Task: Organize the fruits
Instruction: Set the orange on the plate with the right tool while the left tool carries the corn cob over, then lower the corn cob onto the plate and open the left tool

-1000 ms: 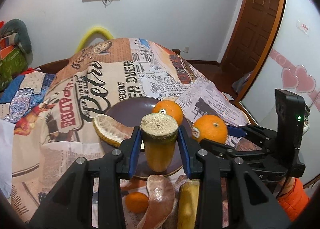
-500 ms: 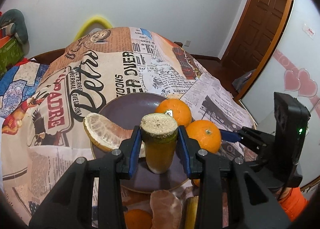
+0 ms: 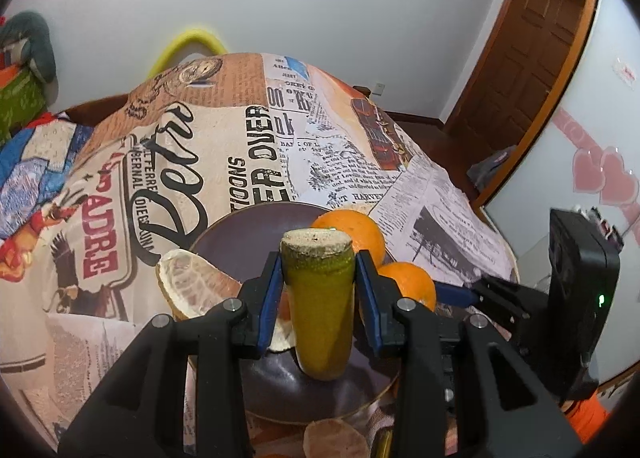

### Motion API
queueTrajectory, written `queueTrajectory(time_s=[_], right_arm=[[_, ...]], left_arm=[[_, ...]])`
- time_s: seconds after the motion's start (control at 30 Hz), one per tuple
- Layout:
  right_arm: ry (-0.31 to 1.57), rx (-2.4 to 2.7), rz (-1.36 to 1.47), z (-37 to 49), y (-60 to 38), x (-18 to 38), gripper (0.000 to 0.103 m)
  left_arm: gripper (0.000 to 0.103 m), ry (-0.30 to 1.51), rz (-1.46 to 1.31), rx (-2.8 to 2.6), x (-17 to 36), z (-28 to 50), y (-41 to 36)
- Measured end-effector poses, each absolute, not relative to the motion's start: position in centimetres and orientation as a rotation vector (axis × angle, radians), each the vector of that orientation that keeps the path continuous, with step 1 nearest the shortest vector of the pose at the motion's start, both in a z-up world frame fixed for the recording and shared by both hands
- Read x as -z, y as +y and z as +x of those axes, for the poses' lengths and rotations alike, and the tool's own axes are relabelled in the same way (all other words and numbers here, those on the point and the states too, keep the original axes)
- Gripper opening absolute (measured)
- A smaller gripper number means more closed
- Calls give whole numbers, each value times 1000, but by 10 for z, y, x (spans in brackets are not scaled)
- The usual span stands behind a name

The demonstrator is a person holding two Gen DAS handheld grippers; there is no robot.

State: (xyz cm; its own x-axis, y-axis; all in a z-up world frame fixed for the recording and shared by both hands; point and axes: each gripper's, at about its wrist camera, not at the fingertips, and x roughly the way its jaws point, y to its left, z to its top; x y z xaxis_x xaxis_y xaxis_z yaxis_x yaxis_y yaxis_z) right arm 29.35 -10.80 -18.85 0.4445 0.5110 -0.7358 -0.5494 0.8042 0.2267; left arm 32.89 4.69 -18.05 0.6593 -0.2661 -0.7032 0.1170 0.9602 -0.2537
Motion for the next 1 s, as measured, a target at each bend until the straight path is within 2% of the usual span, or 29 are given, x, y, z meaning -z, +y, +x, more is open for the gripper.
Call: queueTrajectory(time_s=[0.27,0.33,0.4,1.0], right_arm=[[907,-656,-52,292,-108,188,68],[900,-646,-59,291,-109,186,70],[899,-645,-59,289,-109,183,70],[798,-604,-62,244,-126,133,70]], left_arm=[[39,852,-132,162,189,331,43],[45,860,-123,179,189,328,41],[46,850,-112,179,185,323,39],[46,782,-80,140,138,253,44]])
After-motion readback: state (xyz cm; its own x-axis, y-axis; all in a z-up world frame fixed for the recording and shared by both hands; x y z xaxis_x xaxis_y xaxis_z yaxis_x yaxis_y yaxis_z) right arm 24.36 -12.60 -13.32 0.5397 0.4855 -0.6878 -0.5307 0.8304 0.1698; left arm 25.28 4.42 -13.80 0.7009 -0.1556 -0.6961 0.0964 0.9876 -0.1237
